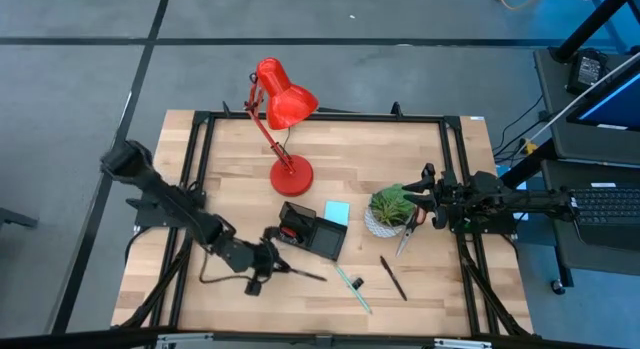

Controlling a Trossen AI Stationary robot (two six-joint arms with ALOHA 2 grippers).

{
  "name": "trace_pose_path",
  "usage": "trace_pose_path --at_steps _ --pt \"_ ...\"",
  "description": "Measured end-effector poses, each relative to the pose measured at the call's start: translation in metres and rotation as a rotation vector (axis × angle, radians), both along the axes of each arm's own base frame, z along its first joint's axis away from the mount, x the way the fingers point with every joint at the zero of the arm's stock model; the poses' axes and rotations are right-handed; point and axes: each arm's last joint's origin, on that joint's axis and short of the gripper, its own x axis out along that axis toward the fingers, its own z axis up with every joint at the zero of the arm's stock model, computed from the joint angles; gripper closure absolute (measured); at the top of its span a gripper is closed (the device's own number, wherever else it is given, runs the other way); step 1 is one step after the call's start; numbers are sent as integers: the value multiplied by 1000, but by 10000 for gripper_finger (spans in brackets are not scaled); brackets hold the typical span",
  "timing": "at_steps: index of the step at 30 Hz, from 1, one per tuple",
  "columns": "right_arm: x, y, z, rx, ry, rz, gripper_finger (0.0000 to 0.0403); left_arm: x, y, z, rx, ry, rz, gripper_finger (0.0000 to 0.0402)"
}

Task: Pick and place office supplies into organizer
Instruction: Put the left black pen into the black desk organizer

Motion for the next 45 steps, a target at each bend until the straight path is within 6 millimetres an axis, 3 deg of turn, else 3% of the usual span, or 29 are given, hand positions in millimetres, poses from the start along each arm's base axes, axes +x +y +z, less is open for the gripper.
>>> trace_pose_path --at_steps 9,16,30,45 --pt "0 0 0 -1 0 0 271 -15 52 72 146 196 105 359" --pt "0 0 0 -4 -1 0 271 -21 85 102 182 335 122 357" --pt "0 0 0 -1 0 0 271 -11 133 102 236 380 99 357" --pt "0 0 -2 -3 16 0 271 20 136 66 358 515 -33 355"
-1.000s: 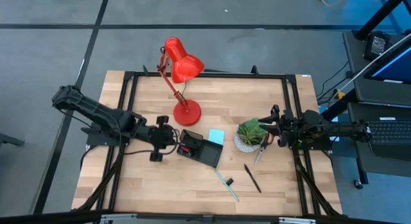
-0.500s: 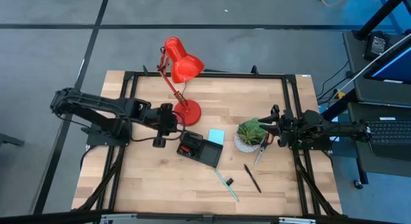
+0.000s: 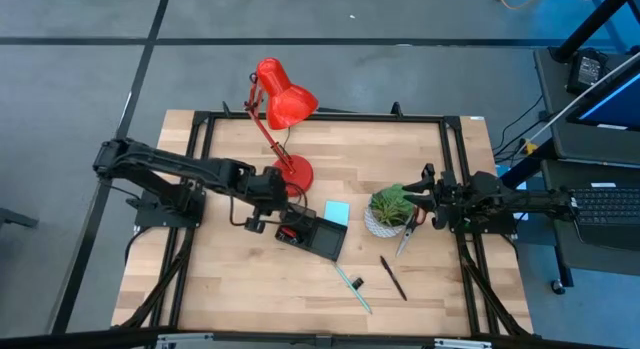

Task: Pick and place office supplies into organizer
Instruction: Put the left black pen into the black desk organizer, then put the black binder clip into the black desk organizer

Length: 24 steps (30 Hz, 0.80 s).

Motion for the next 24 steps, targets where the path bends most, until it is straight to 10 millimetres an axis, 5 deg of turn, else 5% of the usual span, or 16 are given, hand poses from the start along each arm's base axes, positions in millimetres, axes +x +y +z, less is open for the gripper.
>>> trace_pose_path --at_steps 14,24 --pt "0 0 -1 4 8 0 271 15 1 -19 236 71 -152 329" --pt "0 0 -1 11 8 1 271 24 -9 8 249 -33 -150 295"
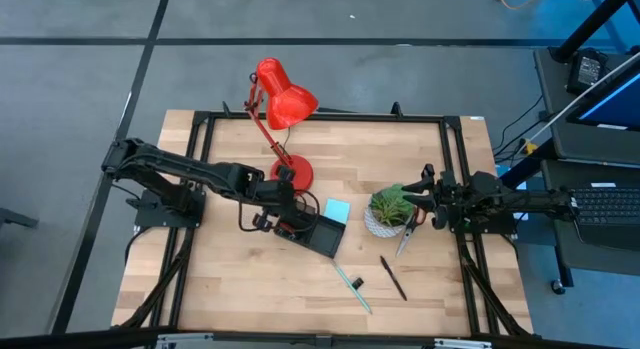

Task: Pick and place office supplies into organizer
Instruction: Put the black binder clip into the black desk organizer

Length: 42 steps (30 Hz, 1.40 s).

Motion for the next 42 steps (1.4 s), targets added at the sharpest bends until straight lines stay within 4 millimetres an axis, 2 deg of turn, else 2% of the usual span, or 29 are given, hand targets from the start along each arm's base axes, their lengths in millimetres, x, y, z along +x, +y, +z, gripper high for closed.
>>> trace_pose_path --at_steps 4,11,17,23,28,33,38,42 --pt "0 0 0 47 -1 4 271 5 -10 17 -28 -66 -20 291" --pt "0 0 0 132 -2 12 271 4 -28 30 -309 -135 -14 302" --pt "-1 0 5 128 -52 19 271 -4 -33 44 -423 -248 -94 317" --pt "-8 6 33 -73 -206 178 271 -34 -27 37 -470 -412 -89 331" --pt "-5 6 58 -141 -114 169 271 -60 -22 14 -510 -556 -109 336" --pt "23 9 86 -211 77 206 271 -85 -16 -9 -537 -689 -115 336" --pt "70 21 114 -274 330 273 271 -105 -11 -29 -551 -811 -140 338" --pt "107 39 125 -303 533 303 271 -117 -8 -47 -538 -863 -118 339"
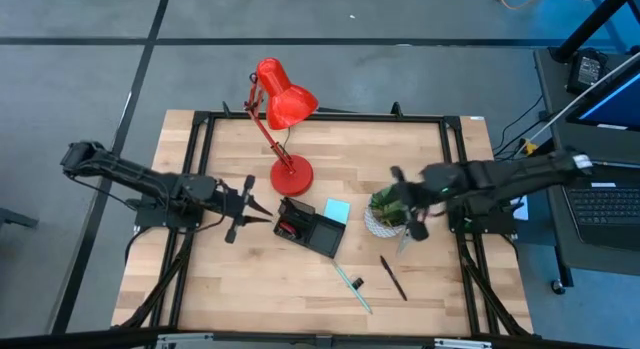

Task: Pick and place office supplies into organizer
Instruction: Put the black binder clip into the black desk organizer

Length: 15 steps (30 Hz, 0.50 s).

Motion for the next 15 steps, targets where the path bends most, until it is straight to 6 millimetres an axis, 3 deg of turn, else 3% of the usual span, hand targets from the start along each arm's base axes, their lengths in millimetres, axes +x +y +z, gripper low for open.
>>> trace_pose_path --at_steps 8,15 --pt "53 57 11 -76 197 128 271 -13 5 -35 -29 -19 71 340" --pt "82 94 -14 -114 370 92 271 -14 5 -37 -37 -19 72 341"
